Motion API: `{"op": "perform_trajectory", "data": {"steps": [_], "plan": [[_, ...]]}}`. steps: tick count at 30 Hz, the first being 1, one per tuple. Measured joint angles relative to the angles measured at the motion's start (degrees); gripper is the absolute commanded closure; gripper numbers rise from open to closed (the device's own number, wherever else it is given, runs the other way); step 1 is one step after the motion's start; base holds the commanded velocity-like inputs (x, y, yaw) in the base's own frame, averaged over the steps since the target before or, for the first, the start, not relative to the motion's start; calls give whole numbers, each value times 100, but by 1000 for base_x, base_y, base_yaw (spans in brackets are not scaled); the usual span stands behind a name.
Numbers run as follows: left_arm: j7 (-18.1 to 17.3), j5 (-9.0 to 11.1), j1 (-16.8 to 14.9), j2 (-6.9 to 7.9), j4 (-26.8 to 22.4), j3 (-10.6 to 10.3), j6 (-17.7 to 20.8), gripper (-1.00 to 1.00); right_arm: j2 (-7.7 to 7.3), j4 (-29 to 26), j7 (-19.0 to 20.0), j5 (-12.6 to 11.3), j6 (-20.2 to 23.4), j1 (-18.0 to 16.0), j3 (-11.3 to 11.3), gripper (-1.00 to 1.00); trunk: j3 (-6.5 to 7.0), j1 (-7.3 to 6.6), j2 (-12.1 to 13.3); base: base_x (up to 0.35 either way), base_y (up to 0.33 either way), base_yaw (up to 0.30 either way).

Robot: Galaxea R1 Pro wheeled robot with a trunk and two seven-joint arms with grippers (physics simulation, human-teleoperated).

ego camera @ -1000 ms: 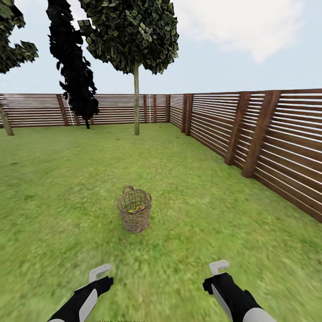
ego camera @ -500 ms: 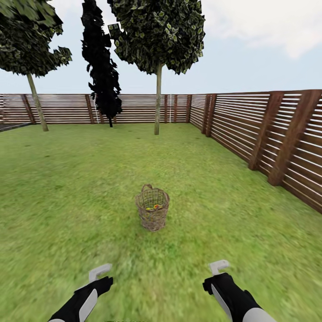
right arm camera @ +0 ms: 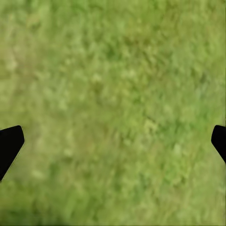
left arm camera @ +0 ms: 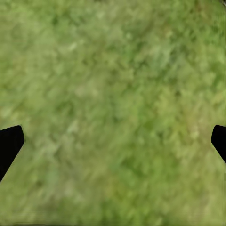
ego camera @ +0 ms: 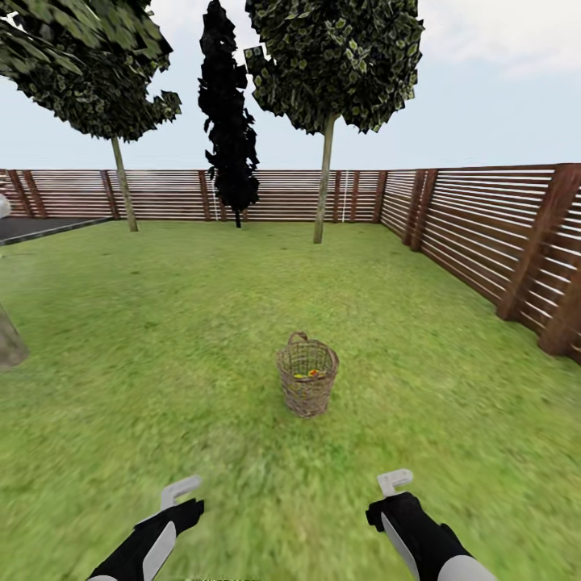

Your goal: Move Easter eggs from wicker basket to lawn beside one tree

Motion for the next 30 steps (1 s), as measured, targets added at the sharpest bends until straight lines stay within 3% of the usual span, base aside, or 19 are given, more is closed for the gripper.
{"op": "perform_trajectory", "data": {"steps": [18, 25, 30], "plan": [[0, 0, 0, -7, 9, 0, 0, -100, 0, 0, 0, -3, 0, 0, 0, -100, 0, 0, 0, 2, -1, 292], [-23, 6, 0, -78, 20, -20, 35, -100, -4, -7, 6, -11, 6, 0, -2, -100, 0, -3, 0, 204, -184, 36], [-17, 8, -2, -98, 23, -21, 39, -100, -9, -11, 15, -15, 12, 2, -3, -100, 0, -3, 0, 261, -235, -183]]}}
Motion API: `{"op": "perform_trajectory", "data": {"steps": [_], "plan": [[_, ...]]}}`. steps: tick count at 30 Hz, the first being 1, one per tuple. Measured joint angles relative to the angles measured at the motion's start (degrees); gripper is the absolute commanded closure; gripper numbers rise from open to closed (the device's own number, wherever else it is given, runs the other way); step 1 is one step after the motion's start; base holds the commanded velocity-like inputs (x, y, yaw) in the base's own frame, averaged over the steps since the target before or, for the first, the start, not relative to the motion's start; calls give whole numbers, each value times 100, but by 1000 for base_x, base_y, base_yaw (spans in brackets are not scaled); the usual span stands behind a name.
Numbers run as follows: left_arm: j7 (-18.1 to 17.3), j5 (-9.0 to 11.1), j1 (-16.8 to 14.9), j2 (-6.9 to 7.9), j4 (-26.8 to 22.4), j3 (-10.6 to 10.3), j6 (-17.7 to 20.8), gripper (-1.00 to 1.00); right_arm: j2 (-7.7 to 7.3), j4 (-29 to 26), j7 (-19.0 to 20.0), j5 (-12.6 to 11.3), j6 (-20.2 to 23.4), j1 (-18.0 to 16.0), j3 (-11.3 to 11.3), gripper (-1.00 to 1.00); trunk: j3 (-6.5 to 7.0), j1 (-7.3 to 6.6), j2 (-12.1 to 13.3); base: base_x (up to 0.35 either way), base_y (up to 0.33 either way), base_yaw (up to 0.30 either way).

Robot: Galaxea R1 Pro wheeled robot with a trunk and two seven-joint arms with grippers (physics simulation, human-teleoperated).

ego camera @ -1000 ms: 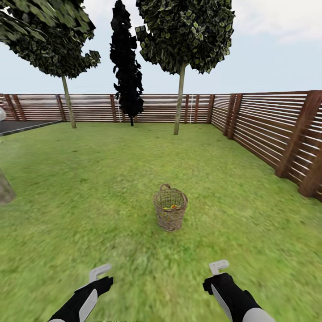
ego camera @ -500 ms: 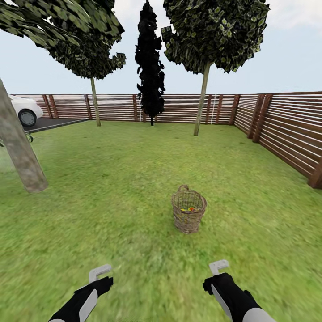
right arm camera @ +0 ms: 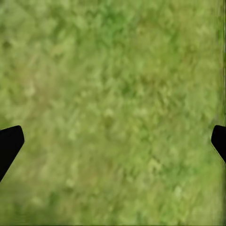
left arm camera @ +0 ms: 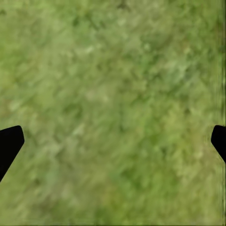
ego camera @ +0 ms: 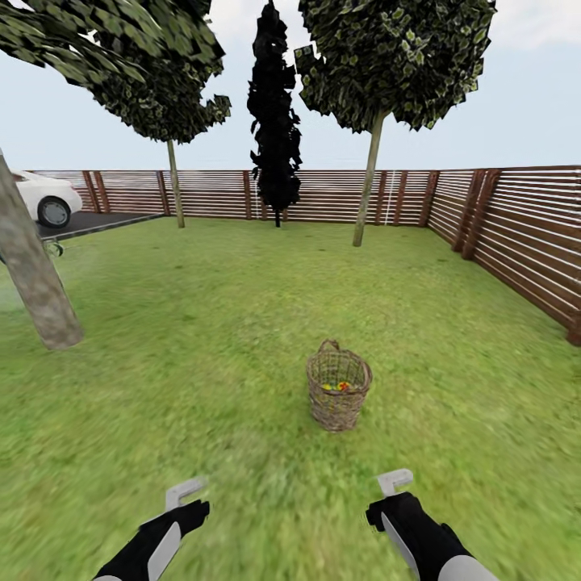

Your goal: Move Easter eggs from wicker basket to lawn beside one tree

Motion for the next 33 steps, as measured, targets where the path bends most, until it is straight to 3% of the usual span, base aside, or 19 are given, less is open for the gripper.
{"op": "perform_trajectory", "data": {"steps": [7, 12, 33], "plan": [[1, 1, 1, -2, 19, 0, 1, -100, 0, 1, -3, 0, -1, -1, 1, -100, 0, 0, 0, 263, -237, -173], [3, 4, 2, -2, 219, -11, -22, -100, 1, 2, -7, 3, -2, -1, 1, -100, 0, 0, 0, 263, -237, -12], [-22, 2, 1, 26, 228, -11, 2, -100, -45, -4, -4, 5, 14, -2, -23, -100, 0, 0, 0, 280, -208, 0]]}}
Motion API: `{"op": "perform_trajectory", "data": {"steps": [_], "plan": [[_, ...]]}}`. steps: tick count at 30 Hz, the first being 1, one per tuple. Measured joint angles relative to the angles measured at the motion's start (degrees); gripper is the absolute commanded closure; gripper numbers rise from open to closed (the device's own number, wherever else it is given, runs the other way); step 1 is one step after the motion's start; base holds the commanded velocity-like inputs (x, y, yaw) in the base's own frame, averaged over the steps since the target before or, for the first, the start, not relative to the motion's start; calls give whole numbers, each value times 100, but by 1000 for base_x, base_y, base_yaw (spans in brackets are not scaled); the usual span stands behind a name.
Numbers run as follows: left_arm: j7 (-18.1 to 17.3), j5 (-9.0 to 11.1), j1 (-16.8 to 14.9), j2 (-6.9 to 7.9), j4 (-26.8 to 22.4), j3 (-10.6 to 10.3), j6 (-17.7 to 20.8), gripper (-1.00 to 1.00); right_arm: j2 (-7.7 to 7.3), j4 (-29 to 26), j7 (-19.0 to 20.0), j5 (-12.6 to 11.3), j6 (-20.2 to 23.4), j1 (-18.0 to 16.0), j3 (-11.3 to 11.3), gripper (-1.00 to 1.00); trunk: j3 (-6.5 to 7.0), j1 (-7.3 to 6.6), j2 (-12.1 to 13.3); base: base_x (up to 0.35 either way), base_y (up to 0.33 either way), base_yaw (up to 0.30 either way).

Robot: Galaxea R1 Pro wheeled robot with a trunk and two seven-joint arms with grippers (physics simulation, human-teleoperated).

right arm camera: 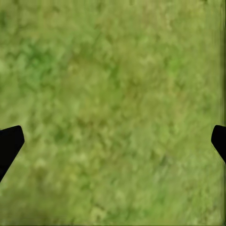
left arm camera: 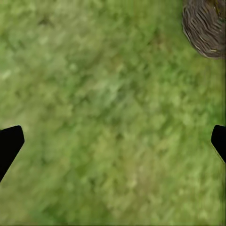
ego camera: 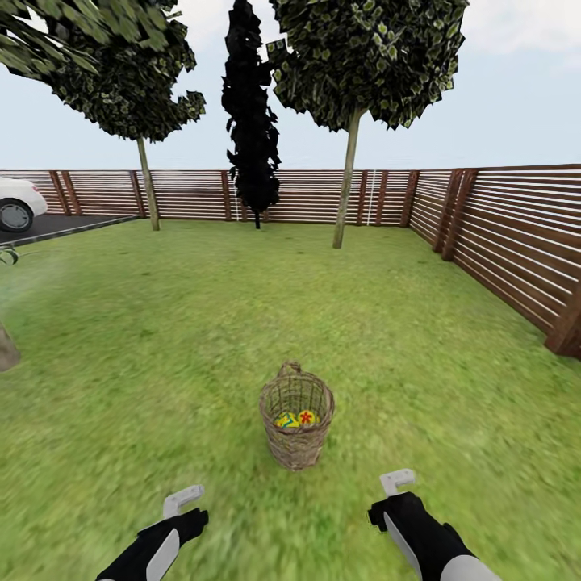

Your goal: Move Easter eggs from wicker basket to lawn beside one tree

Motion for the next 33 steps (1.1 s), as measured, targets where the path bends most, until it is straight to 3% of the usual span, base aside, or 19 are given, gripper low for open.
{"op": "perform_trajectory", "data": {"steps": [2, 5, 6, 7, 8, 10, 12, 13, 19, 24, 28, 31, 33], "plan": [[-40, -20, 0, 97, -35, 34, 83, -100, -253, -54, 40, -36, 16, -3, -56, -100, 0, 0, 0, 320, -102, 0], [-125, -8, 1, 267, -76, 35, 428, -100, -828, -127, 425, -311, 49, -3, -85, -100, 0, 0, 0, 325, -35, 0], [-234, -17, 0, 427, -155, 37, 589, -100, -1113, -195, 695, -586, 65, -2, -94, -100, 0, 0, 0, 328, -9, 0], [-291, -17, 0, 581, -207, 41, 638, -100, -1228, -208, 752, -695, 67, -2, -92, -100, 0, 0, 0, 329, -6, 0], [-359, -15, -1, 751, -245, 44, 672, -100, -1293, -216, 770, -765, 68, -1, -90, -100, 0, 0, 0, 330, -3, 0], [-862, 53, 0, 1309, -317, 25, 859, -100, -1366, -218, 694, -853, 62, -2, -84, -100, 0, 0, 0, 331, -1, 0], [-1625, 55, 0, 1664, -346, 26, 1196, -100, -1372, -212, 609, -875, 47, 0, -70, -100, 0, 0, 0, 331, 0, 0], [-1774, 55, 1, 1727, -352, 24, 1253, -100, -1379, -212, 595, -877, 43, 0, -68, -100, 0, 0, 0, 332, 0, 0], [-1977, 28, 2, 1755, -354, 5, 1343, -100, -1403, -211, 579, -883, 42, -1, -65, -100, 0, 0, 0, 332, 0, 0], [-1943, 6, 2, 1577, -360, -22, 1264, -100, -1387, -211, 579, -883, 47, 0, -61, -100, 0, 2, 0, 173, -12, 0], [-1494, -5, 1, 1460, -356, -28, 1101, -100, -1377, -212, 571, -877, 45, 0, -50, -100, 0, 3, 0, 32, -185, 0], [-882, -3, 2, 1246, -350, -30, 1077, -100, -1356, -212, 569, -867, 37, 0, -36, -100, 0, 2, 0, 103, -323, 0], [-766, -19, 1, 1217, -349, -21, 1075, -100, -1356, -212, 569, -867, 39, 0, -39, -100, 0, 2, 0, 155, -331, 0]]}}
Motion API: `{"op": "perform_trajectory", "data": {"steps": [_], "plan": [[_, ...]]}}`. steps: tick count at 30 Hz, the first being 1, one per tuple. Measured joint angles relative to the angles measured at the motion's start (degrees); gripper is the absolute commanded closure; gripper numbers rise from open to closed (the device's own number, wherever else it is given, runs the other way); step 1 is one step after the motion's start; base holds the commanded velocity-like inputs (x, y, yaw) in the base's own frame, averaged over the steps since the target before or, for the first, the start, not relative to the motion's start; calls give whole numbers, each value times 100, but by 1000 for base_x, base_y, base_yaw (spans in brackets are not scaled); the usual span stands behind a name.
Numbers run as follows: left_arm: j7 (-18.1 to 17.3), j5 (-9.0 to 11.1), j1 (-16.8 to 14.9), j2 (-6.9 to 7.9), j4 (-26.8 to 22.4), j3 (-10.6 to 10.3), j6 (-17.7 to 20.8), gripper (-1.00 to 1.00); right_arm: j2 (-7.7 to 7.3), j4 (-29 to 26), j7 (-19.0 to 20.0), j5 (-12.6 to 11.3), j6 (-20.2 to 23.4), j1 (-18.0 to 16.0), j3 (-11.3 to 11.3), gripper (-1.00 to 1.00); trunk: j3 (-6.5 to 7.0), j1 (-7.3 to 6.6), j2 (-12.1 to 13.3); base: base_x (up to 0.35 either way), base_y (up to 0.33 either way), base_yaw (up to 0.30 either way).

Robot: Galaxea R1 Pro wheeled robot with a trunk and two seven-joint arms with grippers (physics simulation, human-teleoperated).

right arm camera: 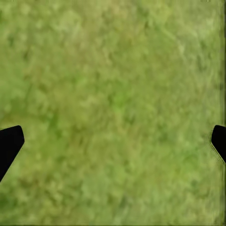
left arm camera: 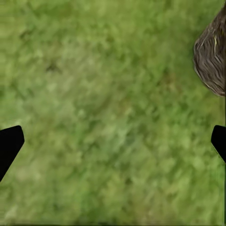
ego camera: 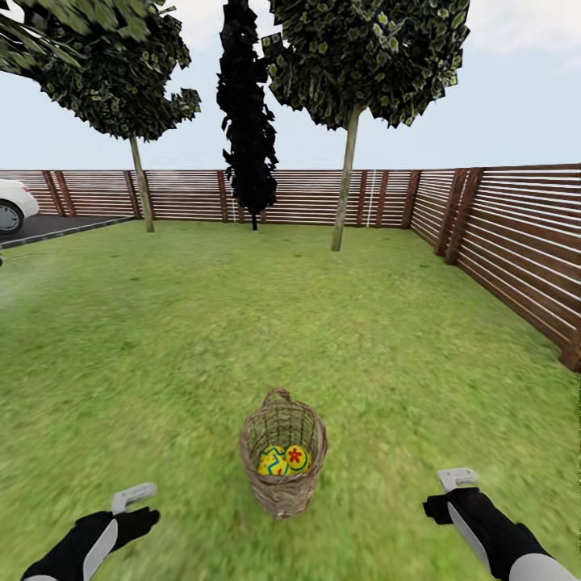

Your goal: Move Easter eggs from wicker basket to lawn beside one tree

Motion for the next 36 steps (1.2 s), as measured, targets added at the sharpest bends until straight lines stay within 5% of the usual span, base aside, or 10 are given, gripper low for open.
{"op": "perform_trajectory", "data": {"steps": [16, 22, 36], "plan": [[36, -3, 0, 24, 9, 35, 69, -100, 8, 14, 0, 2, 4, 0, 14, -100, 0, -1, 0, 224, -290, 0], [30, 11, 0, 148, 0, 52, 72, -100, 25, 18, 0, 36, -3, 0, 23, -100, 0, -2, 0, 278, -226, 0], [35, 21, 0, 290, -2, 58, 57, -100, 26, 28, 2, 46, -7, 0, 23, -100, 0, 1, 0, 246, -29, 0]]}}
